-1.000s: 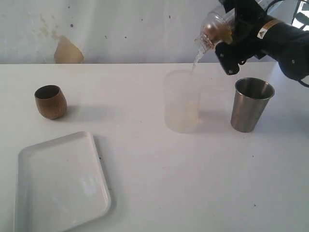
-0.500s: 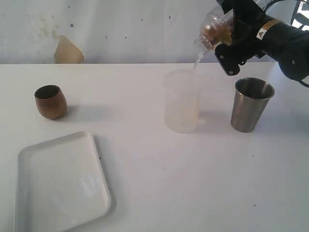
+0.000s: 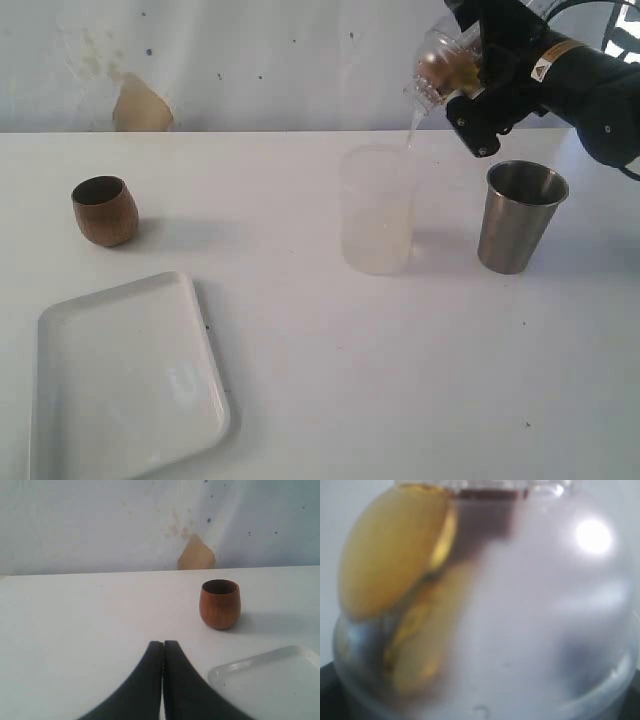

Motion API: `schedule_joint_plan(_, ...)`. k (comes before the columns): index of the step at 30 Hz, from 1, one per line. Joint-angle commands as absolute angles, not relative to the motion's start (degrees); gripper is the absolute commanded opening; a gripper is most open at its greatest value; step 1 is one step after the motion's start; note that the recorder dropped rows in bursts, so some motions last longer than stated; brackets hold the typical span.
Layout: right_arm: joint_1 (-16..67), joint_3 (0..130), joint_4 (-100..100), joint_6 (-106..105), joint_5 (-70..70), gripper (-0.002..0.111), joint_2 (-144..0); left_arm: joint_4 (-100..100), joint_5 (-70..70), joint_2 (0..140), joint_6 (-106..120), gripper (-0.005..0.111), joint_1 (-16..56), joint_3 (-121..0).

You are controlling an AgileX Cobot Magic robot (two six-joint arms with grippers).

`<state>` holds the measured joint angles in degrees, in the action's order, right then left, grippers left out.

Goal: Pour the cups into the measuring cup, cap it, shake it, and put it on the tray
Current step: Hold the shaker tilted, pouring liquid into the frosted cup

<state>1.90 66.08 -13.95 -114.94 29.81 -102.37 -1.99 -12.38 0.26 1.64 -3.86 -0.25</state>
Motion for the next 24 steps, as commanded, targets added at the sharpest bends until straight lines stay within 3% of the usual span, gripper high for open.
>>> schedule_joint_plan(1, 1.66, 66.76, -13.76, -115.47, 33.55, 0.0, -101.52, -2.1, -12.07, 0.0, 1.55, 0.001, -3.95, 0.0)
schedule_joint_plan(24, 2.97, 66.76, -16.42, -115.26, 32.78, 0.0, -101.52, -2.1, -12.07, 0.0, 1.55, 0.001, -3.95, 0.0)
